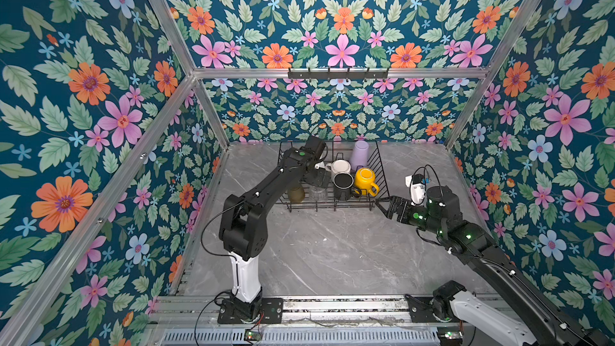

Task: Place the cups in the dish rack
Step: 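Open the left gripper and raise it out of the rack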

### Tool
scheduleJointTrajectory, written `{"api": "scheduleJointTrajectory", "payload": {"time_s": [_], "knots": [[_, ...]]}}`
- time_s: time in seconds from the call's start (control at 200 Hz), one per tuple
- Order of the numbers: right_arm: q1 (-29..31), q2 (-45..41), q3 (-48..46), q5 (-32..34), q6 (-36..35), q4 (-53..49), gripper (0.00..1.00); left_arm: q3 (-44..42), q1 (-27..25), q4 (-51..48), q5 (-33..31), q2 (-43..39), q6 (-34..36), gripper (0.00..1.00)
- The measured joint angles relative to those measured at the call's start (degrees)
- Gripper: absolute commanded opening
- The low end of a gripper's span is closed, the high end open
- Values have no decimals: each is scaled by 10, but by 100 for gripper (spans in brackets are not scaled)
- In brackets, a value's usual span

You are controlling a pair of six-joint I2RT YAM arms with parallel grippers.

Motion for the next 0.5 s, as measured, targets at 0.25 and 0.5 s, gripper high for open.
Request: {"api": "scheduleJointTrajectory", "payload": {"time_s": [0.25, 0.5], "knots": [[0, 6, 16, 4, -24, -21, 99, -212, 4, 188, -60, -249, -2, 100], [-7, 19, 12, 59, -87, -44, 99, -538, 22, 424, -152, -534, 27, 100]]}}
